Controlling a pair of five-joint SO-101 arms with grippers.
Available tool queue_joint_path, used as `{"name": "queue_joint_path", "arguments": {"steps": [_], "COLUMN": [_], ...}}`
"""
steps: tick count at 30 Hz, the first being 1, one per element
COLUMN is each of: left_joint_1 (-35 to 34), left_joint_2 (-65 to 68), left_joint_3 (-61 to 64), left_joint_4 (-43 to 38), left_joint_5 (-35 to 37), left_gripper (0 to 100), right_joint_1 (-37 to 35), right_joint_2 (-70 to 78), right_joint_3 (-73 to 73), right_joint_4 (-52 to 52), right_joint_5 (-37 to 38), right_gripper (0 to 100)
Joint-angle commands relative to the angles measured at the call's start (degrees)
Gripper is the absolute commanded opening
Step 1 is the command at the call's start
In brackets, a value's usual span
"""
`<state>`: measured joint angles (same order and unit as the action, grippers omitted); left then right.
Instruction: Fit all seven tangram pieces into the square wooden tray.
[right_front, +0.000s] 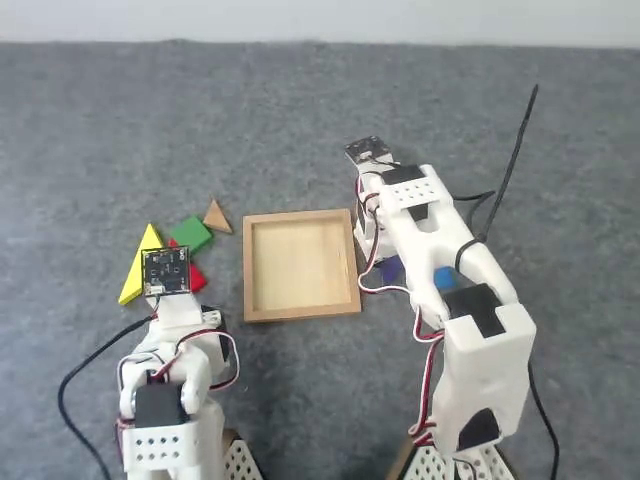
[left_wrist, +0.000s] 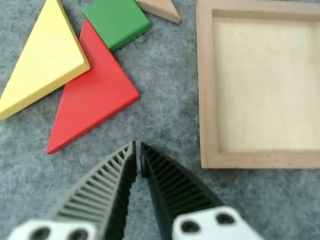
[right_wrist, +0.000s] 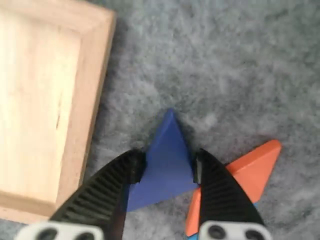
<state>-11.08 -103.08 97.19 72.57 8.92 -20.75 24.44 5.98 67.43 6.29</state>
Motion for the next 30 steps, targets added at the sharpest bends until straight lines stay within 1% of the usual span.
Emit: {"name": "queue_joint_path", "arguments": {"steps": [1,7,9,12,17,25,30], "left_joint_1": [-0.09,-0.09,-0.09,-0.09,-0.09,-0.09,-0.09], "left_joint_2": [-1.23,-1.23,-1.23,-1.23,-1.23,-1.23,-1.23], "left_joint_3": [-0.84,-0.84,-0.84,-0.84,-0.84,-0.84,-0.84], "left_joint_4": [-0.09,-0.09,-0.09,-0.09,-0.09,-0.09,-0.09], "left_joint_5": [0.26,0.26,0.26,0.26,0.26,0.26,0.26], "left_gripper": [2,2,2,2,2,2,2], "right_joint_1": [-0.40,-0.22,-0.13,-0.22,0.57,1.10,1.01], "right_joint_2": [0.75,-5.49,-6.73,-7.78,-5.14,-4.09,-4.09], "right_joint_3": [-0.09,2.46,3.69,6.42,8.18,7.47,7.30], "right_joint_4": [0.92,1.10,1.45,1.10,-0.92,-0.04,0.31], "right_joint_5": [-0.88,-1.93,-3.43,-3.52,-4.48,-12.57,-21.10], "right_gripper": [12.1,12.5,15.5,24.1,25.8,25.9,26.0]}}
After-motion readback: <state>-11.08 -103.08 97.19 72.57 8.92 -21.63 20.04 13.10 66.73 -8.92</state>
